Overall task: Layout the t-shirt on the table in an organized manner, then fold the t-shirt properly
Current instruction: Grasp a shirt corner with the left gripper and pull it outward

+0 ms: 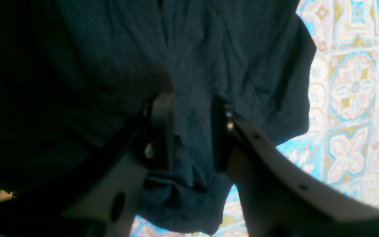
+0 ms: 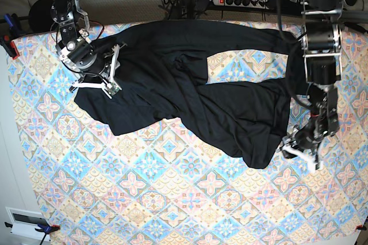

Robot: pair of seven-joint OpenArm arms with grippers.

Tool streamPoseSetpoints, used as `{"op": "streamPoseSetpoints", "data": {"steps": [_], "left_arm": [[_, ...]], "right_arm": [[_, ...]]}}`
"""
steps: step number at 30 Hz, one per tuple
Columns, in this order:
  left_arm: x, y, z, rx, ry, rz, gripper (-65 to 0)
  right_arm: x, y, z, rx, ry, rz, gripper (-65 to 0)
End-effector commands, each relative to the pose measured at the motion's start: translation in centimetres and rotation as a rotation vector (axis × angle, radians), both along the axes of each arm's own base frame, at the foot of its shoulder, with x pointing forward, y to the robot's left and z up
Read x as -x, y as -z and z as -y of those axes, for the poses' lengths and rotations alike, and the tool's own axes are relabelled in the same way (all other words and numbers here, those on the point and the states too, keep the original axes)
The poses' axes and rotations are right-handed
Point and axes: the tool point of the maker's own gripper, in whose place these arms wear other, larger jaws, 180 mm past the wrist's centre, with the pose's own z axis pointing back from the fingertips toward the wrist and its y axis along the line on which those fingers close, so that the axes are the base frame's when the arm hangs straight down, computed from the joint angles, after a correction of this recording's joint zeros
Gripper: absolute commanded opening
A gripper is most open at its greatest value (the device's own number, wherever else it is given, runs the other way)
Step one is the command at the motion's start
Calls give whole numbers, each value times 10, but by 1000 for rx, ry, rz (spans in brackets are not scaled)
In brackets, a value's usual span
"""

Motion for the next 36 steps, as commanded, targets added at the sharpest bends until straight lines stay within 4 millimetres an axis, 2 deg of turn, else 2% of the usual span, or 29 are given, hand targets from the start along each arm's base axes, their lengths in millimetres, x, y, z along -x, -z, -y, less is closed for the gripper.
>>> {"op": "streamPoseSetpoints", "data": {"steps": [1, 5, 9, 18, 19, 21, 24, 25, 26, 29, 34, 36], "left_arm": [[-18, -22, -7, -16, -16, 68, -364], [-34, -19, 13, -30, -9, 92, -346], [-42, -5, 38, -45, 16, 60, -333], [-32, 30, 79, -91, 99, -12, -339], [-25, 38, 83, -84, 111, -36, -345], [-22, 38, 88, -72, 124, -51, -392], [-27, 24, 95, -78, 149, -18, -549], [-31, 15, 97, -82, 154, 7, -613], [-35, 5, 98, -88, 161, 31, -650], [-43, -16, 99, -103, 176, 64, -638], [-56, -73, 107, -119, 209, 162, -650], [-49, -90, 106, -69, 199, 180, -650]], "right_arm": [[-8, -12, 2, -1, -4, 45, -473], [-8, -12, 2, 0, -4, 44, -473], [-8, -12, 2, 0, -4, 44, -473], [-9, -14, 2, 0, -5, 50, -473], [-9, -14, 2, 0, -5, 50, -473], [-9, -14, 2, 0, -5, 50, -473], [-10, -14, 2, 0, -5, 52, -473], [-10, -14, 2, 0, -5, 52, -473], [-10, -14, 2, 0, -5, 52, -473], [-10, -14, 2, 0, -5, 52, -473], [-10, -15, 2, 1, -3, 52, -473], [-10, -15, 2, 1, -3, 52, -473]]}}
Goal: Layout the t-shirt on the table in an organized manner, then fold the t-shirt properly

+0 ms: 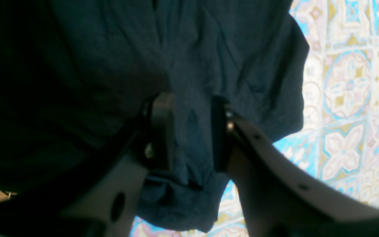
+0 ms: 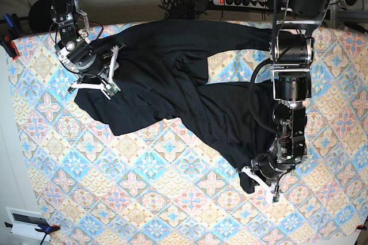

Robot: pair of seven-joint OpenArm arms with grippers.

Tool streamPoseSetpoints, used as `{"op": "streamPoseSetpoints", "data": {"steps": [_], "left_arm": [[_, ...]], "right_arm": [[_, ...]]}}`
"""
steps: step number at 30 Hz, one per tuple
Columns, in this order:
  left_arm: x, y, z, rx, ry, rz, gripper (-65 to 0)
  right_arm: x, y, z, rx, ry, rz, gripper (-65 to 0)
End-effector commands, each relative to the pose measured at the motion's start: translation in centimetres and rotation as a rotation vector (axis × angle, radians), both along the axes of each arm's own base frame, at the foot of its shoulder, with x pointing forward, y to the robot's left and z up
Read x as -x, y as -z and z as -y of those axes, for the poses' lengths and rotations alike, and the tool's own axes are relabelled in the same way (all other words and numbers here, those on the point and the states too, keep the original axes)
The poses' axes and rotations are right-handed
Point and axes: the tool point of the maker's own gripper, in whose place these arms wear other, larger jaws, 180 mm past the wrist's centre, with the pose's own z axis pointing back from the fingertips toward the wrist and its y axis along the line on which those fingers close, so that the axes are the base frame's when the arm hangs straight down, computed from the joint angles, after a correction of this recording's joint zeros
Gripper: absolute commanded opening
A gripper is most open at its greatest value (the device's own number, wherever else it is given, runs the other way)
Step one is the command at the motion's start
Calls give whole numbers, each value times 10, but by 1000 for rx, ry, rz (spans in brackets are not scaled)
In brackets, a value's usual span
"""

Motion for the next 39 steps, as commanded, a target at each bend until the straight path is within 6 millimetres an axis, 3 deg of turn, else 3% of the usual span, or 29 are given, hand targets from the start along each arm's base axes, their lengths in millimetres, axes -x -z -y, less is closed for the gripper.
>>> {"op": "streamPoseSetpoints", "data": {"steps": [1, 5, 11, 15, 18, 24, 29, 34, 39], "left_arm": [[-5, -32, -8, 15, -11, 71, -650], [28, -70, 2, 20, 47, 127, -650], [85, -133, -17, -51, 72, 290, -650], [120, -146, -33, -4, 86, 272, -650], [152, -129, -48, 18, 96, 205, -650], [220, -67, -73, 57, 101, -23, -650], [274, -23, -75, 77, 123, -218, -650], [301, 14, -73, -18, 159, -362, -650], [316, 43, -71, -171, 204, -458, -650]], "right_arm": [[-8, -12, 0, -4, -6, 45, -473], [-9, -13, 1, -3, -7, 49, -473], [-10, -13, 0, -5, -8, 53, -473], [-10, -13, 0, -5, -8, 53, -473], [-10, -13, 0, -5, -8, 53, -473], [-9, -12, 0, -5, -8, 48, -473], [-9, -12, -3, -7, -16, 48, -473], [-8, -11, -3, -8, -18, 45, -473], [-8, -11, -3, -9, -17, 45, -473]]}}
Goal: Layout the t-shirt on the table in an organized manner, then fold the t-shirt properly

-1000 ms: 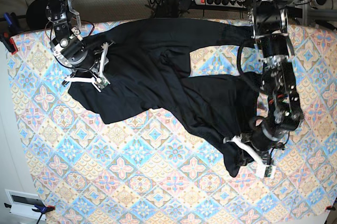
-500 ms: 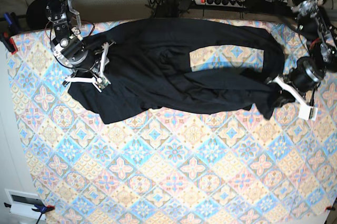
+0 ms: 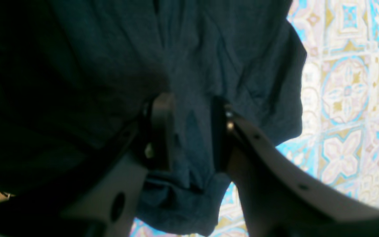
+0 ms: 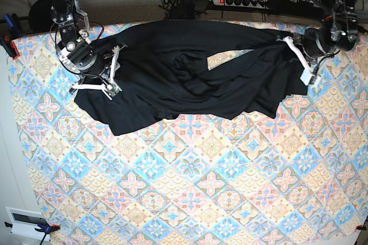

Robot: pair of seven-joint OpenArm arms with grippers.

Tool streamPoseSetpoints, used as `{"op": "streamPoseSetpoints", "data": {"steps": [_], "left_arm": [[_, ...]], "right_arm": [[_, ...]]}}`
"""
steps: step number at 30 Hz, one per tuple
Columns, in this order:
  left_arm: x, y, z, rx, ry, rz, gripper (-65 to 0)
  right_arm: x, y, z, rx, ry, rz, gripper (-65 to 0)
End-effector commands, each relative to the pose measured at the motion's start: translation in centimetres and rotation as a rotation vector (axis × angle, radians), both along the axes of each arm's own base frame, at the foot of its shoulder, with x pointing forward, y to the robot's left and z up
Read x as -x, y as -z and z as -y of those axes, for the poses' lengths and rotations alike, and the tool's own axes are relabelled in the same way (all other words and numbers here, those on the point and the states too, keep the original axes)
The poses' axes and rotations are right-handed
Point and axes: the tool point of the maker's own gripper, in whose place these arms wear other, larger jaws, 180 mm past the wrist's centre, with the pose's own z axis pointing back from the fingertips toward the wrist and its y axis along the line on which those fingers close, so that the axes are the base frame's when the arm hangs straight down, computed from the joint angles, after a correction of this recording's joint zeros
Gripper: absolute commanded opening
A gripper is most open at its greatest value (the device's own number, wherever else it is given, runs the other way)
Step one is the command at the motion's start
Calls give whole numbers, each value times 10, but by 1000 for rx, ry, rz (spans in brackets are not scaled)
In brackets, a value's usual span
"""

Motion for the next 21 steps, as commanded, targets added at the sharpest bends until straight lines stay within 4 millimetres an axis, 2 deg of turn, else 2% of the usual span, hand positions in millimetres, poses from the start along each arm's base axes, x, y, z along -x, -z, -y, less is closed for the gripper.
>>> {"op": "streamPoseSetpoints", "data": {"steps": [1, 4, 8, 15, 17, 21], "left_arm": [[-6, -5, -6, -47, 15, 24, -650], [-2, 3, -14, -135, 36, 6, -644], [-2, 5, -19, -184, 43, 2, -557], [-4, -3, 1, -31, 31, 14, -400], [-17, -16, -3, 9, -7, 63, -374], [-58, -43, -19, 82, -141, 206, -355]], "right_arm": [[-5, -9, 0, -2, -7, 33, -473], [-5, -9, 0, -2, -7, 34, -473], [-5, -10, 0, -2, -8, 37, -473], [-7, -12, -1, -2, -9, 43, -472], [-7, -12, -1, -3, -10, 44, -472], [-8, -13, -1, -3, -10, 46, -472]]}}
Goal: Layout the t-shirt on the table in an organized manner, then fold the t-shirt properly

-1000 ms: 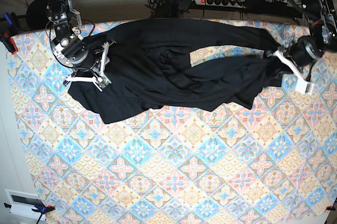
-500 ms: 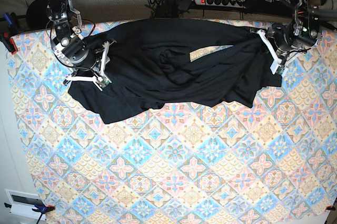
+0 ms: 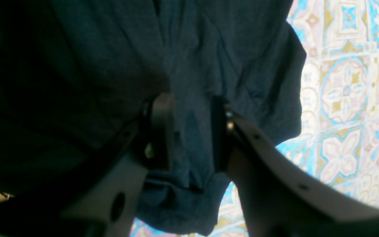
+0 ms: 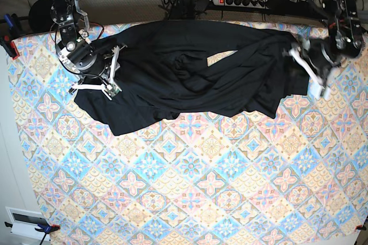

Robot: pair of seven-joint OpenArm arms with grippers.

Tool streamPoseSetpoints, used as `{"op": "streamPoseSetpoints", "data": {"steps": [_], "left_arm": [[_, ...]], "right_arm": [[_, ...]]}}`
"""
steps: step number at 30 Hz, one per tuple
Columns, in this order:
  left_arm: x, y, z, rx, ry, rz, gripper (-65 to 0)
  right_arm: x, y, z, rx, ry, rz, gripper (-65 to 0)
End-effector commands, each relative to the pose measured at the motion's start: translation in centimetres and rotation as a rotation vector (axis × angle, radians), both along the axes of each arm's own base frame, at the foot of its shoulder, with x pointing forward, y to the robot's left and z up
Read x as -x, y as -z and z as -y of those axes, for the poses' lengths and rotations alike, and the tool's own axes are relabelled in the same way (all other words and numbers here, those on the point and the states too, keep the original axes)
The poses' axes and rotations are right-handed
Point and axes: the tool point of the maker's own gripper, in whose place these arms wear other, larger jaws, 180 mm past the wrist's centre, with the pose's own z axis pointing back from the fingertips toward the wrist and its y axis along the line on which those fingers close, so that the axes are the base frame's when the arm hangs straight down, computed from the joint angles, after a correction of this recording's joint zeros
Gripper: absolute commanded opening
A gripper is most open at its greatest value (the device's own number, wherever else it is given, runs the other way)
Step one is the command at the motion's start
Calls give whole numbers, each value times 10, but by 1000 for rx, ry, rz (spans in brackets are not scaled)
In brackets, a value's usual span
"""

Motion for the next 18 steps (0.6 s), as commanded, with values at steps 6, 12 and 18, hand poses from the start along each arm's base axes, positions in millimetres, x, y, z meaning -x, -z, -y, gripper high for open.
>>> {"op": "streamPoseSetpoints", "data": {"steps": [6, 12, 18], "left_arm": [[-55, 12, -12, 149, -145, 30, -355], [-90, 34, -16, 132, -216, 22, -355], [-109, 78, 10, 65, -165, -28, -355]], "right_arm": [[-14, -16, -1, -4, -7, 61, -472], [-14, -16, -1, -4, -7, 61, -472], [-14, -16, -1, -5, -8, 62, -472]]}}
